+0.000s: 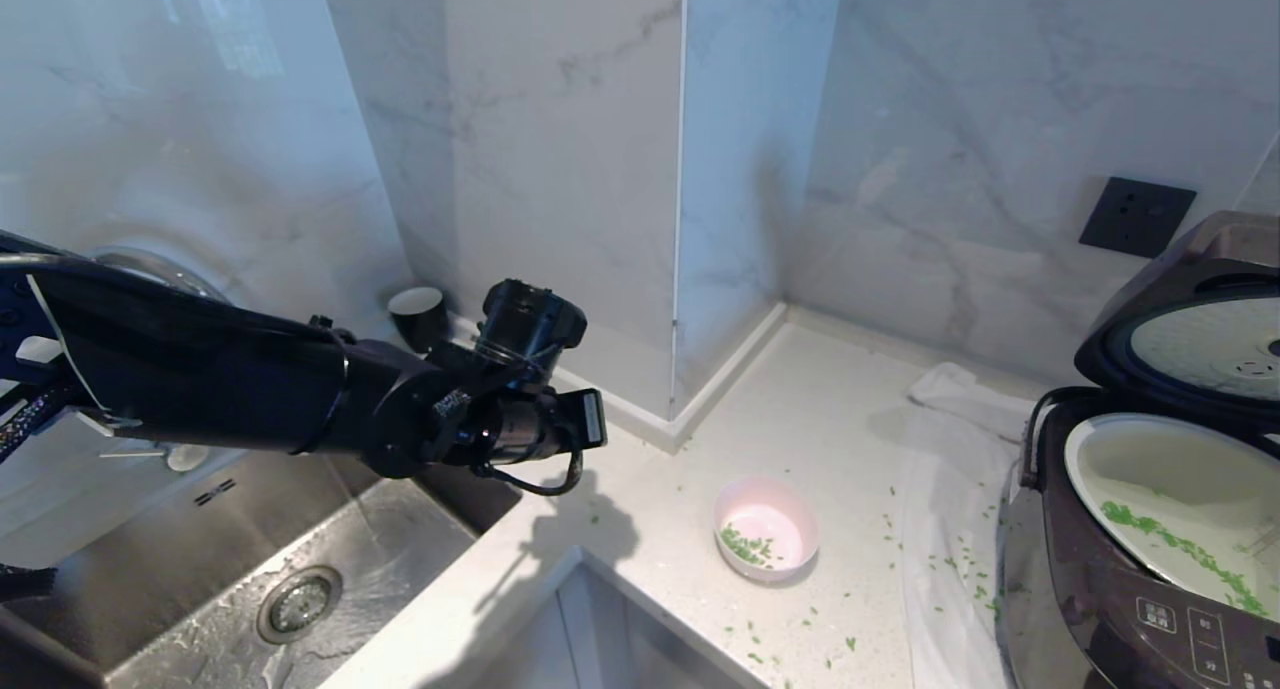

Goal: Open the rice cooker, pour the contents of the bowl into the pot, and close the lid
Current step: Pick up the bowl on the table

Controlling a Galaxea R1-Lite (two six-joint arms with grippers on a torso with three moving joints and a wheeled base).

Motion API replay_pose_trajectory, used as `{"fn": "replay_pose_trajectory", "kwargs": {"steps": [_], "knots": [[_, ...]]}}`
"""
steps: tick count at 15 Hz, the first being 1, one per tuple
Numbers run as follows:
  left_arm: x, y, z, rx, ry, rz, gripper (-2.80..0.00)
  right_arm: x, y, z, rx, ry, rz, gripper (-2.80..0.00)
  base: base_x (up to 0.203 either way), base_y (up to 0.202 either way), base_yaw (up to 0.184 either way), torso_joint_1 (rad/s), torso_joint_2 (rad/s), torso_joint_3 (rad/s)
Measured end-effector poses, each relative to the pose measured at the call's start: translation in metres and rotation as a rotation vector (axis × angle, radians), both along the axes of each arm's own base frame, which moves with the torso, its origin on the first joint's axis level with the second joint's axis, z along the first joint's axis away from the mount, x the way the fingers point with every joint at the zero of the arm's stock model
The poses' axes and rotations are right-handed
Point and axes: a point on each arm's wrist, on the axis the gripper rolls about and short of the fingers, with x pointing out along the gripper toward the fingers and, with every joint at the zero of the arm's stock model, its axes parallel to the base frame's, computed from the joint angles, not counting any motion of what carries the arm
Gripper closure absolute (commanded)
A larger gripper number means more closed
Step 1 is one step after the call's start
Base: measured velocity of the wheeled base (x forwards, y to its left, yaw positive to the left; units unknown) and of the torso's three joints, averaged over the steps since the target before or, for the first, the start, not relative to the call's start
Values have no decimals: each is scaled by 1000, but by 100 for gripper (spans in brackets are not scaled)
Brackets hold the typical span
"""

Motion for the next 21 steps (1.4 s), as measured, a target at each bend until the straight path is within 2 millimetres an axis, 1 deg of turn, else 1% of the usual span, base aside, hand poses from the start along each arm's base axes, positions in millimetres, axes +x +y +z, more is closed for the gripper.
{"fn": "replay_pose_trajectory", "kwargs": {"steps": [2, 6, 9, 13, 14, 17, 21], "knots": [[-8, -13, 0, 7, 13, -39, 0, 0, 0, 0, -1, 0, 0, 0, 0, 0, 0, 0, 0, 0], [-28, -52, -3, 1, 21, -144, 0, 0, 0, 0, 0, 0, 0, 0, 0, 0, 0, 0, 0, 0], [-32, -81, -11, -9, 23, -196, 0, 0, 0, 0, -1, 0, 0, 0, 0, 0, 0, 0, 0, 0], [-28, -108, -25, -35, 37, -207, 0, 0, 0, 0, -1, 0, 0, 0, 0, 0, 0, 0, 0, 0], [-29, -115, -31, -30, 44, -218, -280, 0, 0, 0, -1, 0, 0, 0, 0, 0, 0, 0, 0, 0], [-33, -131, -45, -11, 55, -243, -280, 0, 0, 0, -1, 0, 0, 0, 0, 0, 0, 0, 0, 0], [-24, -141, -57, 24, 89, -209, -280, 0, 0, 0, -1, 0, 0, 0, 0, 0, 0, 0, 0, 0]]}}
